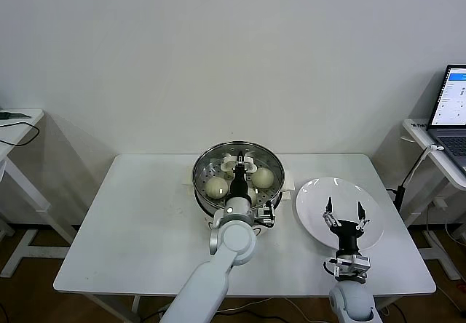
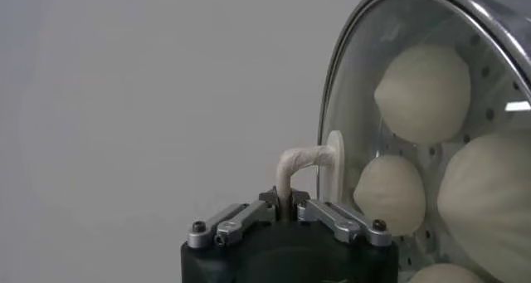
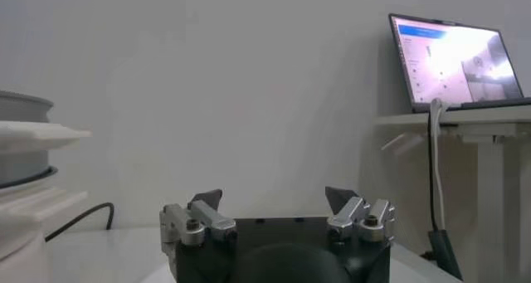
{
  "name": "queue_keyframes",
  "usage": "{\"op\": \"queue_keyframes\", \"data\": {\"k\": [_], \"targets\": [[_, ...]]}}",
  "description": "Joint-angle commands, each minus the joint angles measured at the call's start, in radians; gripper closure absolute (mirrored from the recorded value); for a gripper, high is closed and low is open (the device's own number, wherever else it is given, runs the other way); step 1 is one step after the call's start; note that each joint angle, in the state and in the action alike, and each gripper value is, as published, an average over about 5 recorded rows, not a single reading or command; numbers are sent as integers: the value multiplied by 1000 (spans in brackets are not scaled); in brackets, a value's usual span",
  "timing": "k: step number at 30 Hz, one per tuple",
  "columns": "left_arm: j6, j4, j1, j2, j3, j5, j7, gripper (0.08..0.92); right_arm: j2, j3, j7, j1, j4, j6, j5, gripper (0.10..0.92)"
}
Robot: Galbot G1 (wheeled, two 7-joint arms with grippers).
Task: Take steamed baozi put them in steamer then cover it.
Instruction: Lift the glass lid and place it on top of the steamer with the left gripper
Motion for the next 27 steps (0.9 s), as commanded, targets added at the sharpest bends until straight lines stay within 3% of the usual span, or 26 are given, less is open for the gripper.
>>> {"op": "queue_keyframes", "data": {"k": [1,6,15,20,27], "targets": [[0,7,4,-3,-3,0,-6,805,0,0,0,0,0,0,0,203],[0,-14,13,1,-5,-3,-10,770,0,0,-1,-1,-1,0,-1,203],[11,-123,54,43,2,-25,16,518,4,-6,-2,-1,3,0,-5,203],[19,-225,88,88,19,-52,27,407,6,-10,-1,2,3,-1,-6,203],[42,-392,157,184,13,-133,34,333,2,-7,0,2,10,-5,-11,203]]}}
